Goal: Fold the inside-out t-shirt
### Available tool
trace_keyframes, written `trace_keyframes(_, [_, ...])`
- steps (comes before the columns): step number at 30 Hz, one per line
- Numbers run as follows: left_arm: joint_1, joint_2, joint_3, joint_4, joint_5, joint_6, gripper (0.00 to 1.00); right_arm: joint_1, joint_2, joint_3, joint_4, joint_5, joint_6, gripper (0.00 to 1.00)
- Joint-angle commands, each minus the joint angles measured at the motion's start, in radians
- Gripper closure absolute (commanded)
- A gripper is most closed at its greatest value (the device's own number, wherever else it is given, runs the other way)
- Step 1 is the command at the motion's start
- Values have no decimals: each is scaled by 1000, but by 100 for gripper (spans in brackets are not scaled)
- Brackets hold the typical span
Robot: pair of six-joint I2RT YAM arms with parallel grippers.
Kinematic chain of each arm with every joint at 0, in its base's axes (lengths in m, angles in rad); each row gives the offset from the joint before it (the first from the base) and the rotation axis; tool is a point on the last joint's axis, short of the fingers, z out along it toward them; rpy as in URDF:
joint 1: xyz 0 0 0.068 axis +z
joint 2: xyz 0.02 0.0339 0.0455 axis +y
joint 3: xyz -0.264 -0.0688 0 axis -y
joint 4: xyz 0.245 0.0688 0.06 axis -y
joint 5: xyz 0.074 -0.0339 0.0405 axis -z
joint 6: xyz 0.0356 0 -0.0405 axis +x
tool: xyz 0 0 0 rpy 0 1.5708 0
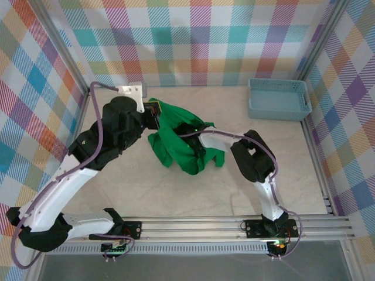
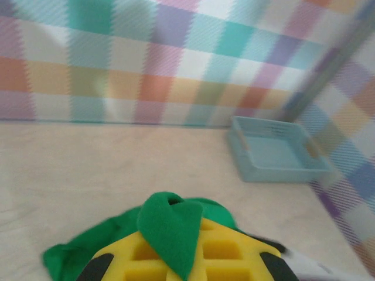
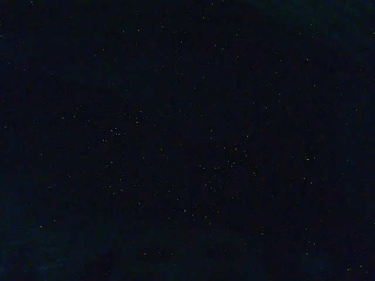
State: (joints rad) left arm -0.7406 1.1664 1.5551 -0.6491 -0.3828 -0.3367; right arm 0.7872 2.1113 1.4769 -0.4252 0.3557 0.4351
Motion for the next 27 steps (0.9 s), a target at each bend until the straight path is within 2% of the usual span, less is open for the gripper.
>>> trace_keyframes(1, [94, 49, 38, -76, -34, -25, 100, 40, -101, -140, 157, -58, -62, 100])
trace_keyframes(7, [342, 196, 37, -131, 94, -110, 100, 101, -311, -387, 359, -103, -118, 100])
trace_keyframes(11, [453, 320, 22, -141, 157, -131, 100, 150, -427, -500, 467, -173, -164, 100])
trace_keyframes(18, [538, 525, -27, -183, 186, -156, 100, 164, -613, -681, 632, -216, -154, 100])
trace_keyframes(27, [539, 765, -76, -217, 196, -145, 100, 164, -768, -738, 690, -259, -192, 100])
